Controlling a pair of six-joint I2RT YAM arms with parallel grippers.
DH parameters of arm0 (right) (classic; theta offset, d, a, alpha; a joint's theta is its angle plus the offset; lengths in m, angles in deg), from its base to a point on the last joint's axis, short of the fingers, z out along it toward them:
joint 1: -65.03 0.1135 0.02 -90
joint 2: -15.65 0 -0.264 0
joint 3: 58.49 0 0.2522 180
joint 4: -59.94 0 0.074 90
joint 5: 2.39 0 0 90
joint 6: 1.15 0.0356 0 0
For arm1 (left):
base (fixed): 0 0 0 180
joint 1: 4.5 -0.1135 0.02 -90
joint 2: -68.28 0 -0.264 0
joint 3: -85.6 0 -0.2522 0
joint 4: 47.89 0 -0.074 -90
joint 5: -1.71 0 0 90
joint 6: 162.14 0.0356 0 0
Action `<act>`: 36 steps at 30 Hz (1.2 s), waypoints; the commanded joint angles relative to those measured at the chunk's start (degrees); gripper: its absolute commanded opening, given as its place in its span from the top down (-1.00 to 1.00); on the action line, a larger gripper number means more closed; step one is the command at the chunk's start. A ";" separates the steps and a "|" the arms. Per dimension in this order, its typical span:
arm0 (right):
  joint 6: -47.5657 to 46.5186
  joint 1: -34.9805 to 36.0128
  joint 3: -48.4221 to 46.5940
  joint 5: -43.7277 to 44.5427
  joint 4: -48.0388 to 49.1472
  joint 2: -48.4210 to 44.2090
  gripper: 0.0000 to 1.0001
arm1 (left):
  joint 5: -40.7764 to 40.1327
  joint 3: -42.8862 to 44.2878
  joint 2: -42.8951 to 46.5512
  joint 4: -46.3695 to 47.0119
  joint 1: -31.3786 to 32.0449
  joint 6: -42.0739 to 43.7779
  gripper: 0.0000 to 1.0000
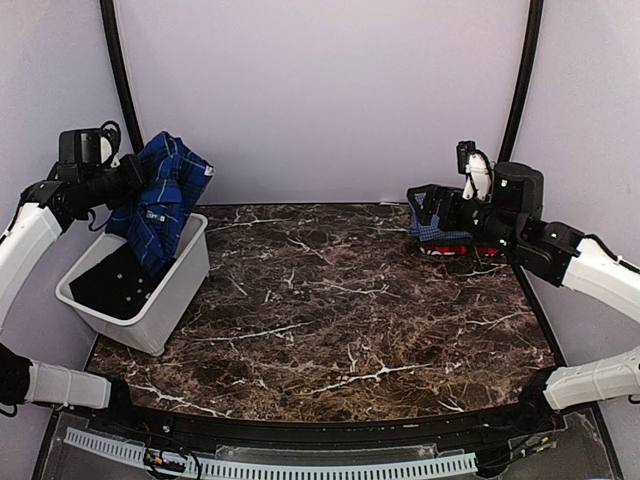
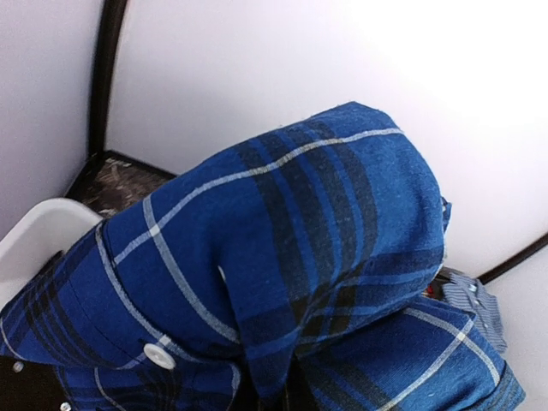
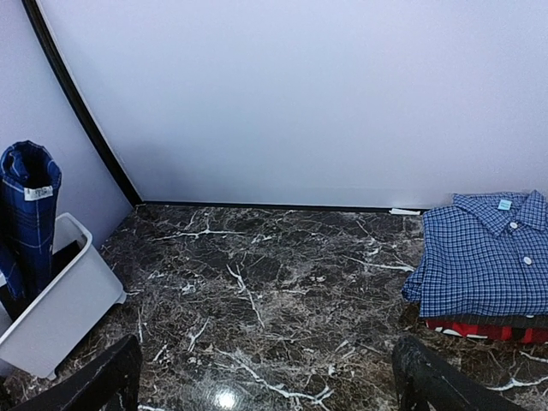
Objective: Fold and stack the long sleeve shirts
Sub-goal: Pick up the crumpled shirt from the bin, then place the crumpled shirt at the center of the board.
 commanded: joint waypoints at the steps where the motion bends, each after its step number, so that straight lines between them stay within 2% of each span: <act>1: -0.69 -0.22 -1.64 1.05 2.93 0.03 -0.97 | 10.71 4.95 1.28 7.95 2.46 2.62 1.00; 4: -1.17 -0.25 -1.90 1.57 3.02 -0.09 -0.97 | 13.81 7.18 0.64 10.19 5.62 2.78 1.00; 7: -1.48 -0.27 -1.93 1.95 3.35 -0.39 -0.97 | 16.46 10.05 -1.34 12.10 11.68 3.22 1.00; 14: -3.50 -0.19 -3.29 4.75 1.57 -1.67 -0.97 | 15.55 13.73 -7.61 14.44 30.79 3.18 1.00; 18: -4.89 -0.19 -4.88 6.99 -0.66 -3.33 -0.97 | 19.04 15.60 -13.57 16.73 39.98 -3.05 1.00; 19: -5.13 -0.24 -5.22 7.32 -1.16 -3.79 -0.97 | 21.27 15.61 -14.62 17.75 40.68 -4.91 1.00; 20: -5.40 -0.25 -5.44 7.60 -1.46 -4.27 -0.97 | 26.76 14.68 -16.64 21.35 41.32 -10.23 1.00; 22: -5.71 -0.22 -5.51 8.07 -2.09 -5.19 -0.97 | 31.93 12.41 -19.41 26.44 41.26 -17.41 1.00; 25: -5.90 -0.27 -5.09 8.54 -2.79 -5.42 -0.97 | 36.12 11.04 -24.63 25.78 38.17 -21.95 1.00; 26: -5.90 -0.26 -4.75 8.51 -3.01 -5.11 -0.97 | 37.62 10.78 -27.52 25.53 37.14 -23.38 0.94; 28: -5.78 -0.27 -4.59 7.70 -4.08 -4.01 -0.97 | 37.78 10.16 -31.93 22.28 34.12 -23.57 0.33; 29: -5.51 -0.20 -4.74 7.03 -4.84 -3.19 -0.97 | 37.27 10.28 -33.34 19.78 32.16 -23.26 0.21; 30: -5.39 -0.25 -4.93 5.72 -5.80 -2.26 -0.97 | 36.11 10.49 -36.09 18.88 31.33 -21.56 0.00; 32: -5.99 -0.19 -5.50 1.67 -7.76 -0.34 -0.97 | 33.48 11.86 -39.49 14.59 29.30 -19.15 -0.21; 36: -5.84 -0.02 -4.74 -4.71 -9.81 2.42 -0.97 | 28.82 12.71 -41.01 10.06 27.75 -15.79 -0.39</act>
